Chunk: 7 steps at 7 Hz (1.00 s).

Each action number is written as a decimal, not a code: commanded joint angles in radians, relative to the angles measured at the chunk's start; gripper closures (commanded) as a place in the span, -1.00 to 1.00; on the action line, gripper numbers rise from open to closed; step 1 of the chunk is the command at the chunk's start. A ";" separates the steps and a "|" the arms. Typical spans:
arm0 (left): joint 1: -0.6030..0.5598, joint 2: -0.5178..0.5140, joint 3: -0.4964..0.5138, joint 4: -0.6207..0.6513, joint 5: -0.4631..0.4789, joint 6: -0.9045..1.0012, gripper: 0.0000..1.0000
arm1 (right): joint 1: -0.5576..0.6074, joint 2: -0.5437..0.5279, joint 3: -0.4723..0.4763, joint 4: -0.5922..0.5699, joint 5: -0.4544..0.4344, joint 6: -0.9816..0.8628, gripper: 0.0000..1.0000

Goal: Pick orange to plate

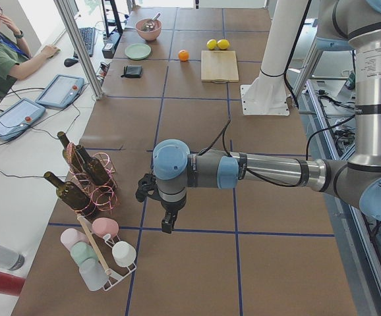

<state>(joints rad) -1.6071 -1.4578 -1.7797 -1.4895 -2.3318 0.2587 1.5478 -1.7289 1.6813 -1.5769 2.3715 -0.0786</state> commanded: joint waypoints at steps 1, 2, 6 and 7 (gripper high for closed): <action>0.031 -0.001 -0.003 0.000 0.009 0.001 -1.00 | 0.000 0.000 -0.002 0.000 0.000 -0.001 -1.00; 0.030 0.000 0.000 0.000 0.003 0.001 -1.00 | 0.000 0.000 -0.002 0.002 -0.003 -0.004 -1.00; 0.052 -0.057 -0.007 -0.191 0.014 -0.006 -1.00 | 0.000 0.032 0.000 0.180 -0.008 0.014 -1.00; 0.050 -0.106 0.006 -0.324 0.011 -0.009 -1.00 | 0.000 0.034 0.015 0.217 -0.006 0.022 -1.00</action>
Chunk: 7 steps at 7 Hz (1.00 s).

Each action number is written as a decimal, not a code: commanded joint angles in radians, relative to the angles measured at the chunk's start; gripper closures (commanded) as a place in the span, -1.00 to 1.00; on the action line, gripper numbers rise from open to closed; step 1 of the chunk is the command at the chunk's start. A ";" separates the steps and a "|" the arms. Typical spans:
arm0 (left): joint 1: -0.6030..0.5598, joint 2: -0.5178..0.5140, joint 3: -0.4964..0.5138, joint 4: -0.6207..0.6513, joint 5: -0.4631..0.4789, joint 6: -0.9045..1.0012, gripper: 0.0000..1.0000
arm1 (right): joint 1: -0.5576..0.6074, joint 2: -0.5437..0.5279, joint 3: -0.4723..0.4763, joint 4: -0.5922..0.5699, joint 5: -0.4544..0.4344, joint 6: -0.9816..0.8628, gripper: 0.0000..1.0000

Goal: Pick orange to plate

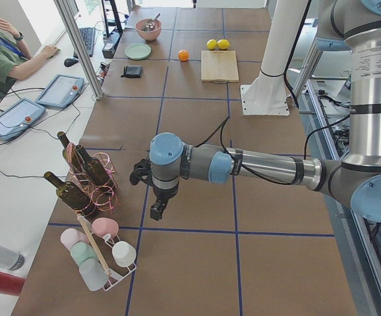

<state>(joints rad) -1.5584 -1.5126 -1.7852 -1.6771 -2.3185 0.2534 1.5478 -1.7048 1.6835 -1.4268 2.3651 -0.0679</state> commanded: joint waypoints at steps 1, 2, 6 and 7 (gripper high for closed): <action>0.001 -0.057 0.010 -0.277 -0.002 -0.006 -1.00 | 0.000 0.007 0.037 0.097 0.003 0.019 -1.00; 0.004 -0.061 0.024 -0.429 -0.009 -0.005 -1.00 | -0.002 0.004 0.041 0.121 0.005 0.019 -1.00; 0.214 -0.032 0.099 -0.731 -0.001 -0.437 -1.00 | -0.006 0.004 0.050 0.123 0.016 0.033 -1.00; 0.300 -0.026 0.102 -0.736 0.049 -0.597 -1.00 | -0.006 0.001 0.048 0.123 0.016 0.033 -1.00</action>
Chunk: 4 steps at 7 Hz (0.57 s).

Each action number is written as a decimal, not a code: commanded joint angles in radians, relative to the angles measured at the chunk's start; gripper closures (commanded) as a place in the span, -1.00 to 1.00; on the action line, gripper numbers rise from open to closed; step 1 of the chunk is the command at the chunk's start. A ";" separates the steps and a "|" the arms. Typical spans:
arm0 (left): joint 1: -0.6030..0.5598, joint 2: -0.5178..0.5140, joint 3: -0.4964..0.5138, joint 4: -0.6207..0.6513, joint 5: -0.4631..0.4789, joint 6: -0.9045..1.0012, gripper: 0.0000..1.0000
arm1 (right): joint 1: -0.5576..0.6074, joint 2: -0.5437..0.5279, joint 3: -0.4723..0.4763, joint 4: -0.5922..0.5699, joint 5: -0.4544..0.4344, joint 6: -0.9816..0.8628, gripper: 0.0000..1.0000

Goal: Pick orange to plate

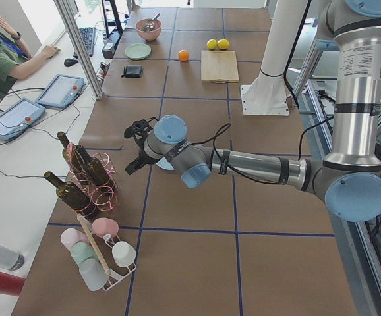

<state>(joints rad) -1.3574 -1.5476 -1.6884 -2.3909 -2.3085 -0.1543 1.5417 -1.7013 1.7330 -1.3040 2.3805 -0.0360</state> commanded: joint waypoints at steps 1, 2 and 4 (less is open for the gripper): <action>0.174 0.014 0.010 -0.065 0.140 -0.321 -1.00 | 0.000 -0.006 -0.003 0.000 0.000 -0.001 -1.00; 0.261 0.020 0.033 -0.165 0.231 -0.491 -1.00 | 0.000 -0.008 -0.003 0.000 0.000 -0.001 -1.00; 0.461 0.026 0.123 -0.341 0.457 -0.747 -1.00 | 0.000 -0.012 -0.004 0.000 0.000 -0.002 -1.00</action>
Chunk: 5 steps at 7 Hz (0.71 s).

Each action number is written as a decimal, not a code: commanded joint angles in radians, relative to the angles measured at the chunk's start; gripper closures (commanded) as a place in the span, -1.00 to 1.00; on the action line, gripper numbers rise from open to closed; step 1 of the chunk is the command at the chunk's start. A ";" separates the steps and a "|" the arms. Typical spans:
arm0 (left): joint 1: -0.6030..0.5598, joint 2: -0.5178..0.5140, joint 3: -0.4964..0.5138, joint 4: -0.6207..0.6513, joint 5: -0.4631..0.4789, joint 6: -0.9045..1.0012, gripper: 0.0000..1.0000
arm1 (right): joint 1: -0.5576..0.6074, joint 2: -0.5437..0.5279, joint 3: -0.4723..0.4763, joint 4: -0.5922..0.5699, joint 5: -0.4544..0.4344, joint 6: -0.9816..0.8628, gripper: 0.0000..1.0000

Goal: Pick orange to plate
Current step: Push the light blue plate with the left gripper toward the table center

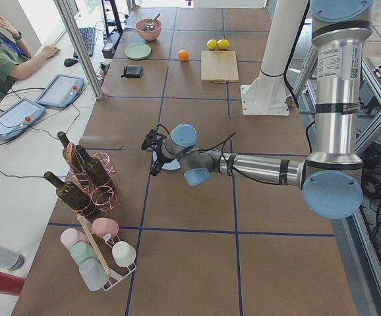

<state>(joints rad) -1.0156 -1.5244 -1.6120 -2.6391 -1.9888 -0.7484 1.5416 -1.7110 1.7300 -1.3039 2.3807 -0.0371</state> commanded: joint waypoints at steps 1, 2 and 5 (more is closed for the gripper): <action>0.209 0.003 0.052 -0.094 0.234 -0.252 -1.00 | 0.000 -0.004 -0.001 0.000 0.000 -0.001 -1.00; 0.262 0.003 0.053 -0.096 0.301 -0.308 -1.00 | 0.000 -0.006 -0.001 0.000 0.000 -0.001 -1.00; 0.292 0.003 0.083 -0.094 0.350 -0.347 -0.28 | 0.000 -0.006 -0.001 0.000 0.000 0.000 -1.00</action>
<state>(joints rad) -0.7348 -1.5217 -1.5388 -2.7333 -1.6546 -1.0880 1.5416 -1.7164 1.7288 -1.3039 2.3807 -0.0373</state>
